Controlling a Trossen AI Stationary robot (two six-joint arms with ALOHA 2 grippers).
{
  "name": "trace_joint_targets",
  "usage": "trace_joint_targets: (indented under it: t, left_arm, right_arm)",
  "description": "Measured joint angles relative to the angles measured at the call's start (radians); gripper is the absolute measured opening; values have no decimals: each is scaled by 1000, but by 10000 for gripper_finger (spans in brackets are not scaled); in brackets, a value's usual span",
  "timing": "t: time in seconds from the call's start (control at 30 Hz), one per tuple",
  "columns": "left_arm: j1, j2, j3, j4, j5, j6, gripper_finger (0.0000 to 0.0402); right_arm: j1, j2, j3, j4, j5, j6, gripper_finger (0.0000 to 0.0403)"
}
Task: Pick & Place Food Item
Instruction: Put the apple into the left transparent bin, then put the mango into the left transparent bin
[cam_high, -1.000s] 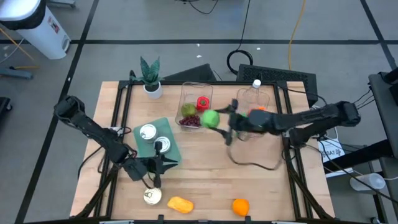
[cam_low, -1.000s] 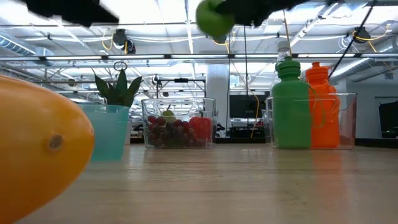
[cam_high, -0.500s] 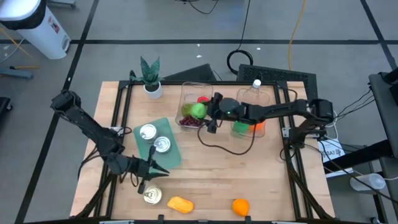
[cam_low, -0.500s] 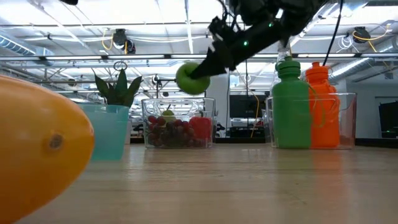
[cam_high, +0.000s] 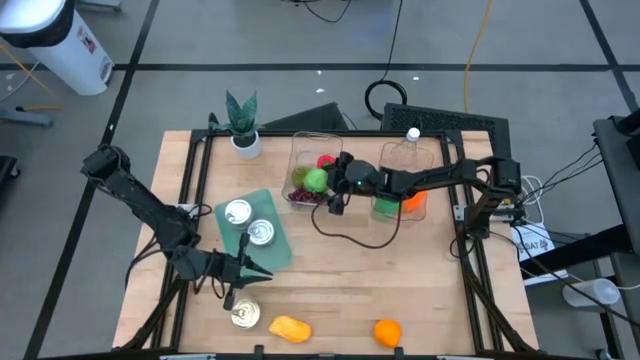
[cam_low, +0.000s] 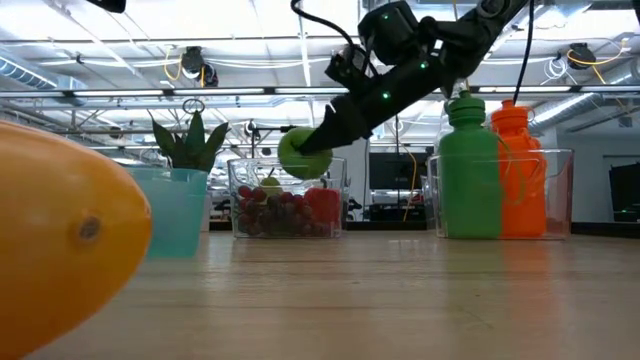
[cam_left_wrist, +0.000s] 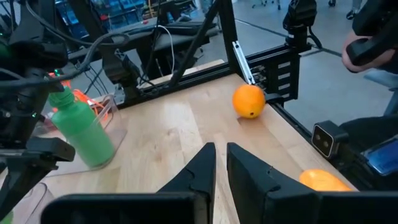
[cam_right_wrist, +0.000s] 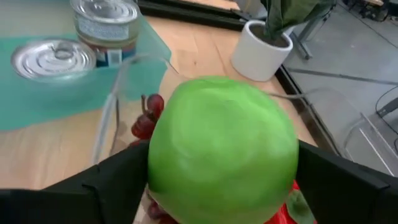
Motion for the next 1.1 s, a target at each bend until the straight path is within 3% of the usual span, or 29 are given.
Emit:
trace_joint_targets:
  t: [0.13, 0.4, 0.57, 0.63, 0.77, 1.03, 1.1]
  left_arm:
    - [0, 0, 0, -6, 0, 0, 49]
    - [0, 0, 0, -33, 0, -7, 49]
    - [0, 0, 0, -41, -7, -15, 49]
    - [-1, 0, 0, -52, -23, -27, 49]
    - [-1, 0, 1, -62, -38, -43, 49]
    - [-1, 0, 1, -64, -54, -63, 49]
    - [-1, 0, 1, -73, -82, -72, 49]
  right_arm:
    - [7, 0, 0, 10, 2, 37, 393]
    - [26, -62, -2, 18, 40, 63, 393]
    - [77, -231, -2, -32, 43, 105, 390]
    - [105, -314, -2, -68, -6, 127, 373]
    - [187, -469, -2, -132, -60, 154, 292]
    - [431, -712, -155, -133, -25, 88, 33]
    - [490, -754, -231, -74, 23, 64, 13]
